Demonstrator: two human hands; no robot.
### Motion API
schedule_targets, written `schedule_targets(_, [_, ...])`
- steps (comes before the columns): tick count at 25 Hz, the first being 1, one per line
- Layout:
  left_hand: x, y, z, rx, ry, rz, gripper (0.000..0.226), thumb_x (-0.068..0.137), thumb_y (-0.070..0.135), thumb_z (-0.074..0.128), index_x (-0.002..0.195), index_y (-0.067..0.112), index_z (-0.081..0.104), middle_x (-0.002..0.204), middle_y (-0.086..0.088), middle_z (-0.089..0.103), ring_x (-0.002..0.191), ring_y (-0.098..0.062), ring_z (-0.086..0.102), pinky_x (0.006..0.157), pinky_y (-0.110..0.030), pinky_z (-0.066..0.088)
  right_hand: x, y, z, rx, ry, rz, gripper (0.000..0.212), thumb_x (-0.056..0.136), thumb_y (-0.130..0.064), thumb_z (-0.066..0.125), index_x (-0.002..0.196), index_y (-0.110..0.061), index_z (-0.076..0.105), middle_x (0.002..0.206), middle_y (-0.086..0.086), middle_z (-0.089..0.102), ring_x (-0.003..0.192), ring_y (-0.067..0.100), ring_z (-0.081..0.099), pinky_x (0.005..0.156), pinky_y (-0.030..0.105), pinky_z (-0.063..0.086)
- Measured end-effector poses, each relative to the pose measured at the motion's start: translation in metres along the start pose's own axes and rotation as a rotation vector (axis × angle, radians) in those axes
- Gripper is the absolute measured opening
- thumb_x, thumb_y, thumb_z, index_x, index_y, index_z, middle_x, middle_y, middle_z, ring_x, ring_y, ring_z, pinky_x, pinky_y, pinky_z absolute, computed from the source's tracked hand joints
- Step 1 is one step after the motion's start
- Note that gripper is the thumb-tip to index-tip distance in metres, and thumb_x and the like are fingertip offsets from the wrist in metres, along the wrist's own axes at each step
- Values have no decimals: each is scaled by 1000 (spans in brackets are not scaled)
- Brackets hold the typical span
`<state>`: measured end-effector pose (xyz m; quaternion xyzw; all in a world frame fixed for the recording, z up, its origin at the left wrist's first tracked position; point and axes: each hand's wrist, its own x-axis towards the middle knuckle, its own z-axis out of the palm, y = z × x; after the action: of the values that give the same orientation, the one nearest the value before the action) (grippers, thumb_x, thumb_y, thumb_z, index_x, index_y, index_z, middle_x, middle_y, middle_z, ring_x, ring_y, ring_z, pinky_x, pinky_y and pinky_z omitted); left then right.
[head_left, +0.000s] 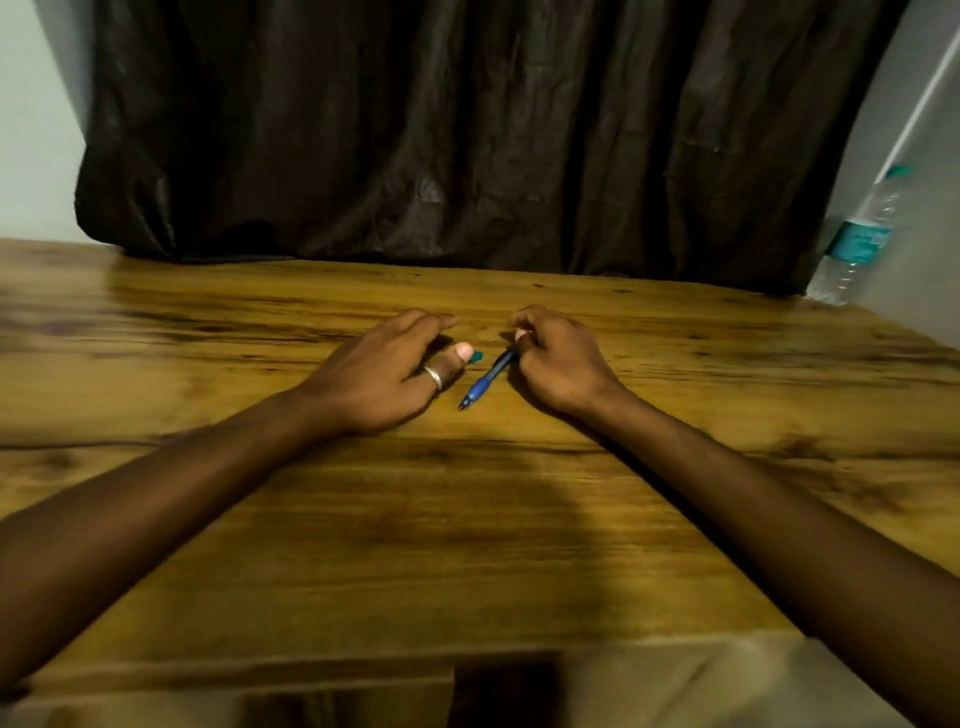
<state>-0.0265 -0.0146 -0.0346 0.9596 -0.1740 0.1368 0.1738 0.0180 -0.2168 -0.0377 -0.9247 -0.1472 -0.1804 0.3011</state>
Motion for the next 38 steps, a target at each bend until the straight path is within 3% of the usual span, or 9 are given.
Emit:
schedule_targets(5, [-7, 4, -2, -23, 76, 37, 57, 103, 56, 37, 149, 23, 45, 150, 0, 52, 131, -17, 52, 92, -29, 39, -5, 4, -12, -154, -104, -161, 48, 84, 5, 54, 129, -11, 64, 128, 10, 67, 120, 23, 60, 91, 16, 37])
schedule_targets(10, [-2, -2, -1, -81, 132, 4, 58, 102, 57, 36, 147, 23, 48, 146, 0, 55, 118, -13, 57, 91, -35, 46, 5, 22, -20, -239, -209, -354, 33, 93, -4, 58, 120, -16, 71, 119, 2, 71, 113, 17, 62, 98, 31, 49])
schedule_targets(16, [5, -9, 0, -137, 219, -4, 56, 103, 54, 36, 145, 21, 51, 144, -1, 58, 126, -16, 54, 91, -32, 42, 13, 30, -28, -234, -281, -450, 25, 94, -10, 60, 114, -19, 71, 112, -3, 70, 106, 13, 62, 93, 33, 50])
schedule_targets(19, [5, -10, -2, -134, 227, -16, 55, 104, 53, 34, 145, 21, 51, 143, -2, 58, 125, -15, 52, 91, -32, 40, 14, 31, -30, -235, -303, -489, 22, 96, -13, 59, 114, -20, 70, 111, -3, 67, 105, 11, 61, 91, 28, 49])
schedule_targets(23, [3, -12, -9, -145, 320, -1, 49, 105, 51, 35, 139, 24, 57, 135, 1, 63, 123, -15, 54, 90, -32, 41, 13, 27, -31, -184, -215, -532, 18, 98, -19, 55, 111, -19, 67, 105, -4, 64, 95, 8, 57, 81, 22, 44])
schedule_targets(25, [1, -9, -15, -149, 390, 32, 44, 104, 51, 39, 133, 25, 62, 127, 5, 65, 120, -14, 55, 91, -34, 43, 10, 22, -31, -129, -117, -484, 16, 99, -21, 53, 111, -18, 64, 104, -2, 64, 93, 9, 56, 77, 26, 42])
schedule_targets(30, [-1, -1, -12, -33, 372, 118, 44, 98, 49, 57, 136, 26, 60, 123, 8, 64, 110, -7, 50, 86, -35, 47, 4, 3, -25, -131, 58, -441, 16, 98, -21, 53, 113, -20, 60, 108, -2, 64, 99, 15, 56, 85, 38, 48])
schedule_targets(38, [1, -17, -11, -5, 408, 192, 28, 97, 37, 62, 123, 28, 69, 109, 9, 70, 99, -10, 52, 81, -38, 47, 6, 6, -21, -138, 75, -461, 18, 96, -24, 56, 113, -27, 61, 110, -6, 65, 103, 14, 58, 88, 48, 50])
